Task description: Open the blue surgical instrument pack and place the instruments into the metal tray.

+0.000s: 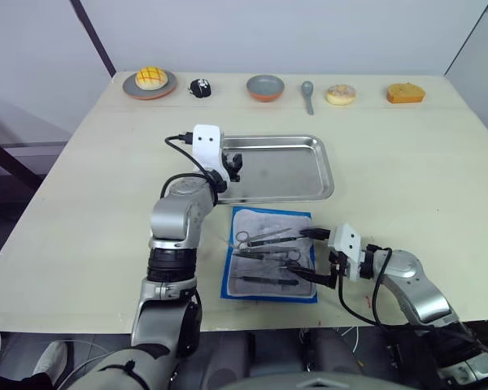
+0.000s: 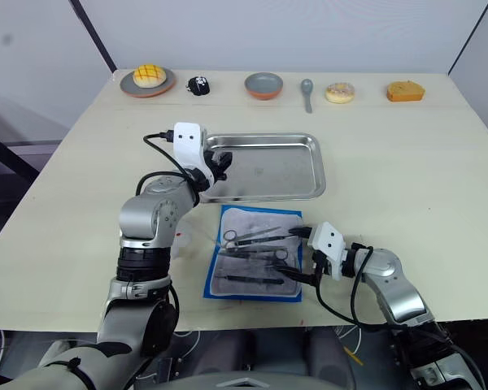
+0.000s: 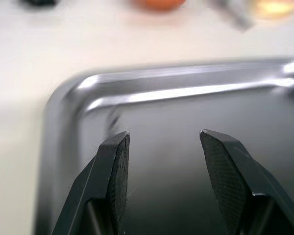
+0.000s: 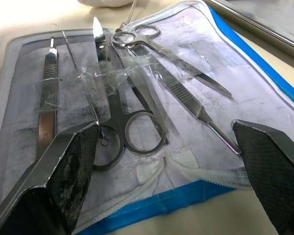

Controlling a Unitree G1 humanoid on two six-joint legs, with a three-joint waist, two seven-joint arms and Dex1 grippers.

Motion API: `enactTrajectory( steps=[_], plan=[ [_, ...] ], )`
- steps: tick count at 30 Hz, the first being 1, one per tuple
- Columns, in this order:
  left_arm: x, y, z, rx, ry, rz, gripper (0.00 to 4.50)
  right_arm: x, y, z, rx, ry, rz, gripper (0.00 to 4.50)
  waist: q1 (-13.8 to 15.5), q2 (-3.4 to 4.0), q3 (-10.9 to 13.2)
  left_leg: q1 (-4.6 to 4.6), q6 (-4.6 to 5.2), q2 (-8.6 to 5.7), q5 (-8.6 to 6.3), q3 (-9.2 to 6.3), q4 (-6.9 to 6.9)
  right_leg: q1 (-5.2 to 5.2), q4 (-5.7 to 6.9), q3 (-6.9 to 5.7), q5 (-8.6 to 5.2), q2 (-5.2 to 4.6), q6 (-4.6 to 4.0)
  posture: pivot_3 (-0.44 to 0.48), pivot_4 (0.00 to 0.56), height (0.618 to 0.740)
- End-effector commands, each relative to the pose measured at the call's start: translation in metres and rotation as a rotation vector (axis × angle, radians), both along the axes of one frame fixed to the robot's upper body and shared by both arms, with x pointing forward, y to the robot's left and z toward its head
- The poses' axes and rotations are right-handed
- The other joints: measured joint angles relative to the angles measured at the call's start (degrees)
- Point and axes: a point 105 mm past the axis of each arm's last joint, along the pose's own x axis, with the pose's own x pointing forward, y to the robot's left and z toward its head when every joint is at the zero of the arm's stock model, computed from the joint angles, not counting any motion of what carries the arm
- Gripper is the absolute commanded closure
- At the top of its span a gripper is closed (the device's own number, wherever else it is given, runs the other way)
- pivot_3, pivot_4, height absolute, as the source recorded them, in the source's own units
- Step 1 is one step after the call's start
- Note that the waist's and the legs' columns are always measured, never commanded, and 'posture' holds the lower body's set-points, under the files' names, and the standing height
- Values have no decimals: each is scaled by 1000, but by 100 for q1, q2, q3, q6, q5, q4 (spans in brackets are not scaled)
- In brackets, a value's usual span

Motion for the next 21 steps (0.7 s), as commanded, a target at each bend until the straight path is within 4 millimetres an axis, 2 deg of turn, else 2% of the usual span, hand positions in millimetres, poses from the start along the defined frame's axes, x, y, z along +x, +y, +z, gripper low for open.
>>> enactTrajectory(
  steps=[1,5,8,12,17,21],
  plan=[
    [-10,-5,21,6,-105,-145,2091,-15,-12,-53,-132,188,-37,0,-3,1,0,0,0,0,0,1,0,0,0,0,0,0,0,0,150,732],
    [-19,-4,29,34,-169,-324,2091,-15,-12,-54,-128,188,-40,0,5,1,0,0,0,1,0,-2,-1,-1,-2,-1,0,2,-1,0,150,732],
    [-35,-5,31,67,-184,-515,2091,-14,-11,-54,-125,188,-39,0,2,4,0,1,0,1,0,-2,-2,0,-4,-2,1,2,-2,0,150,732],
    [-59,3,31,131,-179,-766,2091,-14,-11,-54,-120,186,-37,0,-16,10,4,1,1,3,0,-1,-5,-3,-5,-2,1,7,-5,0,150,732],
    [-77,27,38,223,-155,-965,2091,-13,-11,-55,-119,185,-35,0,-9,8,3,3,27,4,-14,-3,-6,-1,-6,-9,1,9,-6,0,150,732],
    [-85,46,44,282,-98,-1057,2091,-12,-12,-54,-116,181,-32,0,-6,9,4,4,30,3,-16,-3,-7,-1,-8,-10,3,23,-9,0,150,732]
  ],
)
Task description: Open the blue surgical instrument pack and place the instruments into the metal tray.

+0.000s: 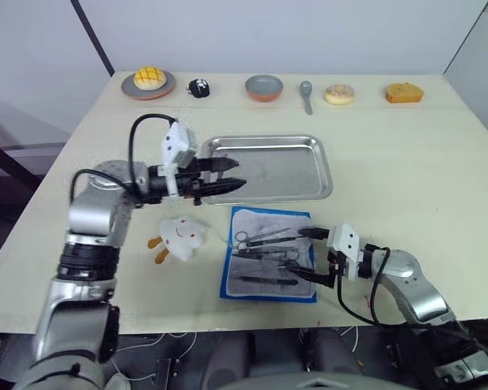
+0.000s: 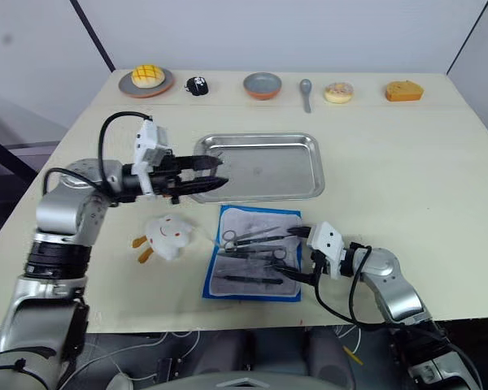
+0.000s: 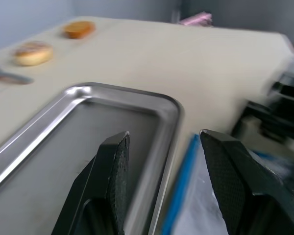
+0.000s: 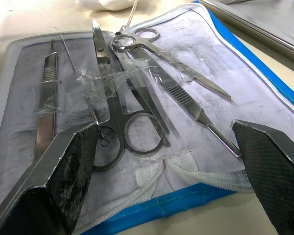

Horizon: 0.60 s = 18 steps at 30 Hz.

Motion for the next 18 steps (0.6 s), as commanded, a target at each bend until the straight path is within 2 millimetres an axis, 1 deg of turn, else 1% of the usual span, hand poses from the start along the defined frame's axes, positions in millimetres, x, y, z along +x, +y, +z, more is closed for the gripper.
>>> enactTrajectory(
  steps=[1,4,6,7,9,18],
  plan=[
    [-11,11,13,67,-21,-117,2091,-13,-14,-53,-132,189,-41,0,1,-3,-1,0,0,1,0,0,0,0,0,0,0,0,0,0,150,732],
    [-19,22,19,112,-33,-175,2091,-13,-14,-52,-125,183,-36,0,-9,-1,1,0,1,1,0,3,0,-2,0,5,1,13,-1,0,150,732],
    [-23,26,17,144,-29,-189,1528,-14,-14,-52,-118,181,-30,0,-5,-1,2,1,2,3,-1,0,0,-2,0,6,1,16,-2,0,150,732],
    [-23,28,15,166,-26,-189,900,-14,-14,-52,-116,181,-28,0,0,-2,2,1,2,6,-1,-2,0,-2,-1,6,1,17,-2,0,150,732],
    [-25,31,9,192,-23,-195,64,-16,-14,-51,-110,171,-15,0,10,-1,2,1,2,14,-1,-2,0,-2,0,8,1,16,-2,0,150,732],
    [-31,27,-6,196,5,-241,64,-17,-18,-48,-110,153,3,0,16,1,7,0,3,14,-1,-1,0,-2,0,9,1,18,-2,0,150,732]
  ],
)
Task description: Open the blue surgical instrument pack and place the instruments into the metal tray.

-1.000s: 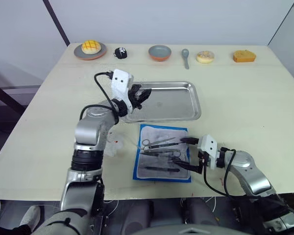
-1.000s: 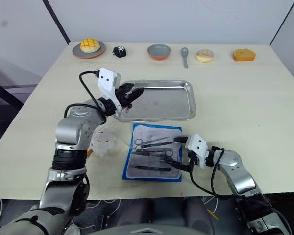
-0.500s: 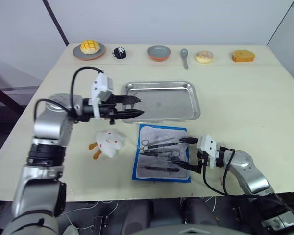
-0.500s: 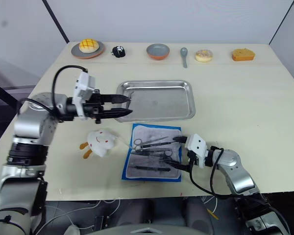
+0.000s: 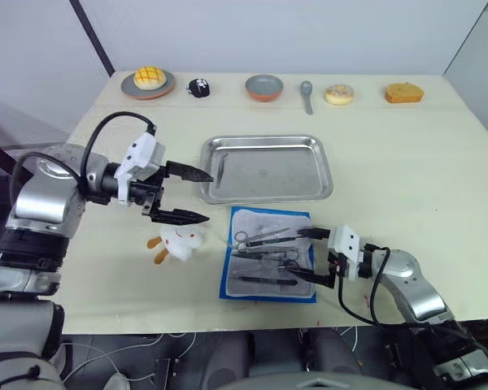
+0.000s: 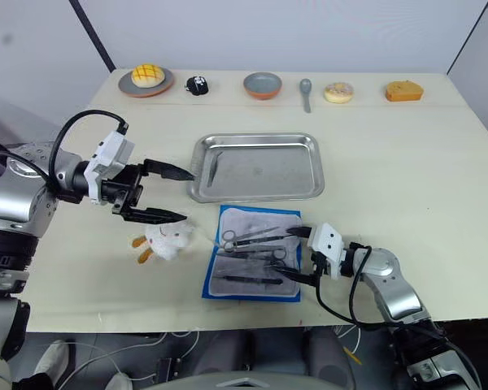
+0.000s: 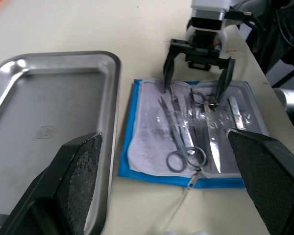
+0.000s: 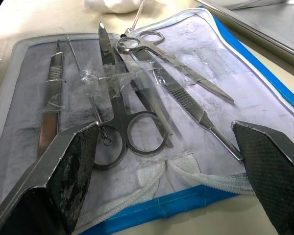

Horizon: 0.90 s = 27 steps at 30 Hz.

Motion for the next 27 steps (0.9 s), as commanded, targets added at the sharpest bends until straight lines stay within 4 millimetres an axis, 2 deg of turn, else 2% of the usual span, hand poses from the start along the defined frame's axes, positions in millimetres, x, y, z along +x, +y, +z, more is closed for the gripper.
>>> enactTrajectory(
  steps=[1,8,12,19,20,21,23,24,27],
  plan=[
    [-9,-3,3,8,-7,-70,64,-16,-18,-47,-121,173,-28,0,0,0,0,0,0,0,0,0,0,0,0,0,0,0,0,0,150,732],
    [-10,-12,-5,6,-21,-93,64,-16,-20,-47,-125,173,-26,0,12,-1,0,-1,0,-4,0,0,0,0,0,0,0,0,1,0,150,732],
    [-10,-18,-17,38,12,-104,64,-16,-20,-47,-127,174,-24,0,14,-1,0,-1,0,-9,0,0,0,1,0,0,0,0,1,0,150,732],
    [1,-38,-37,38,-1,-106,64,-14,-18,-46,-124,172,-25,0,17,-1,0,-1,0,-14,0,-1,1,1,0,3,0,1,1,0,150,732],
    [1,-40,-39,35,1,-113,570,-14,-17,-46,-123,173,-25,0,16,-1,0,-1,0,-14,0,-1,1,1,0,3,0,2,1,0,150,732],
    [1,-43,-42,34,7,-119,756,-14,-16,-46,-122,173,-24,0,16,-1,0,-3,0,-13,0,-1,1,0,0,3,0,3,1,0,150,732],
    [3,-46,-47,44,6,-122,1531,-14,-16,-45,-120,172,-26,0,16,-2,0,-3,0,-13,0,-2,0,0,0,3,0,3,1,0,150,732],
    [5,-48,-51,54,-6,-118,1713,-14,-16,-45,-120,172,-27,0,17,-1,0,-3,0,-13,0,-2,1,0,0,3,0,3,1,0,150,732],
    [9,-56,-64,74,-15,-104,1713,-13,-16,-46,-120,171,-31,0,18,-1,0,-3,0,-14,0,-2,1,1,0,2,0,3,1,0,150,732]
  ],
)
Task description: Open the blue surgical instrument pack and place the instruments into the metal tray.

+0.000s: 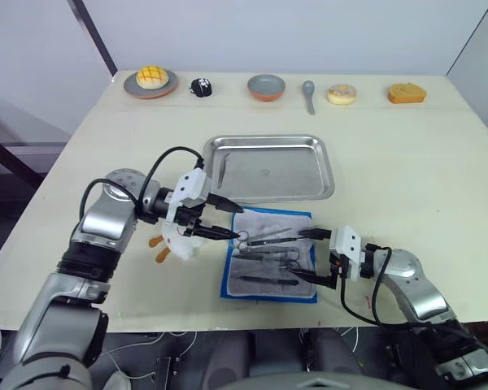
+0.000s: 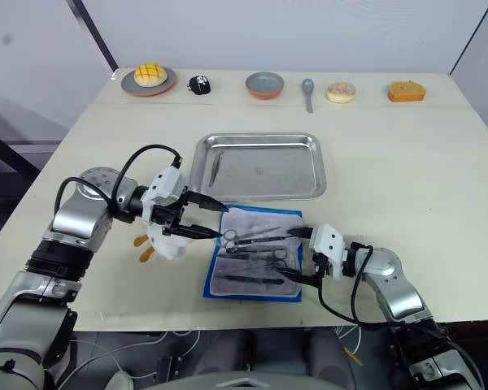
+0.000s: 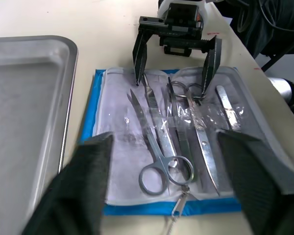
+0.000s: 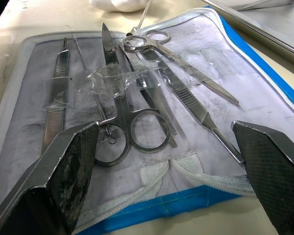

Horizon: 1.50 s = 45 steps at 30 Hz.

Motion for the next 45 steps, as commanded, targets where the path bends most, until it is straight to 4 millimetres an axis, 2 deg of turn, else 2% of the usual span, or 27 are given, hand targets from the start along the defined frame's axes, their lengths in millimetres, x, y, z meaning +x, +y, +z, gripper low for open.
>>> enactTrajectory(
  steps=[1,7,17,32,37,38,40,45],
  plan=[
    [4,-10,-11,33,-41,-7,1713,-13,-14,-46,-113,173,-44,0,0,0,0,0,0,0,0,0,0,0,0,1,0,0,0,0,150,732],
    [11,-22,-29,34,-49,29,1713,-13,-14,-47,-113,173,-48,0,1,0,0,0,0,-1,0,0,1,0,0,0,0,0,0,0,150,732],
    [23,-20,-41,58,-56,61,1713,-14,-13,-47,-112,174,-55,0,0,-2,-2,0,0,-1,0,-3,2,1,2,-2,1,1,0,0,150,732],
    [25,-29,-56,65,-62,43,1713,-14,-14,-47,-116,169,-57,0,0,-2,-8,2,0,-2,0,-3,2,3,2,-3,1,0,0,0,150,732],
    [20,-23,-63,116,-35,27,3217,-15,-13,-47,-113,168,-60,0,1,-1,-14,2,0,-2,0,-4,2,4,3,-3,1,0,0,0,150,732],
    [19,-22,-64,122,-27,24,3810,-15,-13,-47,-113,168,-60,0,1,1,-18,3,0,-2,0,-3,2,4,3,-3,1,0,0,0,150,732],
    [18,-20,-67,128,-14,25,4466,-15,-13,-47,-112,168,-61,0,1,2,-22,4,0,-2,0,-4,2,5,3,-3,1,0,0,0,150,732],
    [18,-20,-70,128,-13,35,4466,-15,-11,-47,-108,168,-63,0,1,2,-25,5,1,-2,0,-4,2,6,3,-3,1,0,0,0,150,732]
  ],
)
